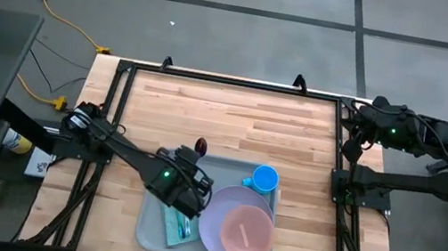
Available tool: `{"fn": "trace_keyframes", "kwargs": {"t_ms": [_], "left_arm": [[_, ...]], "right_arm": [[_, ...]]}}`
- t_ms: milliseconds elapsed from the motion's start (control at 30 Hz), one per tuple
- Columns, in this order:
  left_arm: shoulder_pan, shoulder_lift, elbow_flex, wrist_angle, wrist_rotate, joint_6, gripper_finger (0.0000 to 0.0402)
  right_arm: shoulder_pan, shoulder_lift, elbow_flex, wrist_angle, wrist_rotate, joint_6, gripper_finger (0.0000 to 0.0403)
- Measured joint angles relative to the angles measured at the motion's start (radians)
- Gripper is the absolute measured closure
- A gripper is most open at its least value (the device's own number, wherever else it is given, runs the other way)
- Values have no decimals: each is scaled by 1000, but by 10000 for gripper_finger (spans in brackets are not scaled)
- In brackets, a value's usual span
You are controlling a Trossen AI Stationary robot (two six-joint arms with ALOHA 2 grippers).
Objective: Set up tray
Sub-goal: Put the purple spoon on top of the blue napkin to the left of the purple fork
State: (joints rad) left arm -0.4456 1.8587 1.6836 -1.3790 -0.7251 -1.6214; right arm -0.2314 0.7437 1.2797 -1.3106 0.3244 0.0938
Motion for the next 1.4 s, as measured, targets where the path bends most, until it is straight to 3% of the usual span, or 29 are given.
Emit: {"fn": "trace_keyframes", "kwargs": {"t_ms": [133,267,367,467,700,1133,1233,1400], "left_arm": [[-12,0,0,16,-94,63,390],[-13,-14,-1,65,-110,201,390],[-6,-38,0,54,-55,232,390],[-14,-38,0,-96,-21,-53,390],[-10,-37,-7,-198,120,-74,390],[63,39,-129,-146,444,-58,390],[59,43,-182,-37,459,-59,390],[36,61,-250,52,576,-63,390]], "right_arm": [[0,0,0,0,0,3,403],[0,0,0,0,-2,3,403],[0,1,0,0,-8,6,403],[0,1,0,0,-22,23,403],[0,1,0,0,-49,39,403],[1,-7,2,-1,-104,64,403],[1,-13,2,-5,-107,64,403],[1,-21,2,-9,-120,82,403]]}}
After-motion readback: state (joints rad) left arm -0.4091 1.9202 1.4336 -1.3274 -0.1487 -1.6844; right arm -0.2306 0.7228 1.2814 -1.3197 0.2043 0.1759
